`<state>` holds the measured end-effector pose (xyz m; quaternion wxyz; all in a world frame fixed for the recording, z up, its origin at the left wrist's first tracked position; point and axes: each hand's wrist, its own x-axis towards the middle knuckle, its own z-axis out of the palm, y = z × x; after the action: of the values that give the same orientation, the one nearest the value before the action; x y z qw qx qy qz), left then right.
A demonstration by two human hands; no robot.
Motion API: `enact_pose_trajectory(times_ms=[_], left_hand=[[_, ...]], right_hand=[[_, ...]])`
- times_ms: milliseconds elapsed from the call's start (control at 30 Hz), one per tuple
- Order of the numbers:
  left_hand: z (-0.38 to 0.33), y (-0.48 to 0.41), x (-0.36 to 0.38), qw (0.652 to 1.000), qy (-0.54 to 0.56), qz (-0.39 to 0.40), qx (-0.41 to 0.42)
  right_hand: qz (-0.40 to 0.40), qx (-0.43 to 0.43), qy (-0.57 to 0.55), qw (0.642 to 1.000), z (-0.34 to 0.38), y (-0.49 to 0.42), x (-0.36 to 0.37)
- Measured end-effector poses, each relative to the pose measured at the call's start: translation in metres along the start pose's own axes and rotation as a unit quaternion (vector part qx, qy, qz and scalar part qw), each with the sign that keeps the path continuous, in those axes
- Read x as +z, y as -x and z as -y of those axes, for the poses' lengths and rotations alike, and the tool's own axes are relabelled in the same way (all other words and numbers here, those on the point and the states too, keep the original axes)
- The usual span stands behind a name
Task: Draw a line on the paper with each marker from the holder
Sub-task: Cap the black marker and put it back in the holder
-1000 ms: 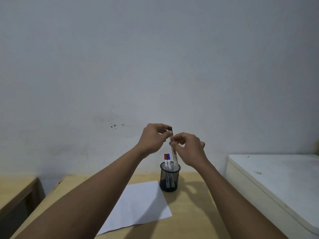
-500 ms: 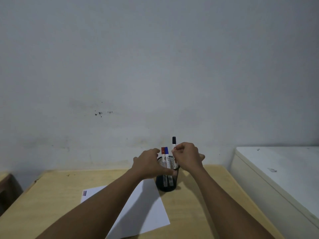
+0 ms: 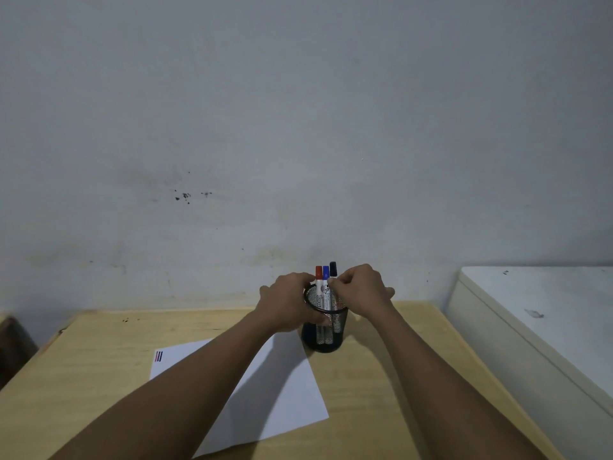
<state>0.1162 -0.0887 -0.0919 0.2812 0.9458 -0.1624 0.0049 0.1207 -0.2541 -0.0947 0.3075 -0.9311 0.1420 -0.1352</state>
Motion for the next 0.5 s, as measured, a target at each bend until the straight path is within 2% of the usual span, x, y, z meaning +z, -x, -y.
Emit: enact_pose_trajectory(times_ms=[200,500], left_hand=[[-0.0039,0.0024,-0.0025,1.000,0.002,0.009,0.000],[-0.0030,-0.0005,0.0002,1.000,-0.005,0.008,0.000]], right_hand=[[-0.037,-0.004,0.029,0.999,0.0030,0.0004,0.0009],[-0.016,0.011,0.034,0.999,0.0043,-0.0062,0.0041]])
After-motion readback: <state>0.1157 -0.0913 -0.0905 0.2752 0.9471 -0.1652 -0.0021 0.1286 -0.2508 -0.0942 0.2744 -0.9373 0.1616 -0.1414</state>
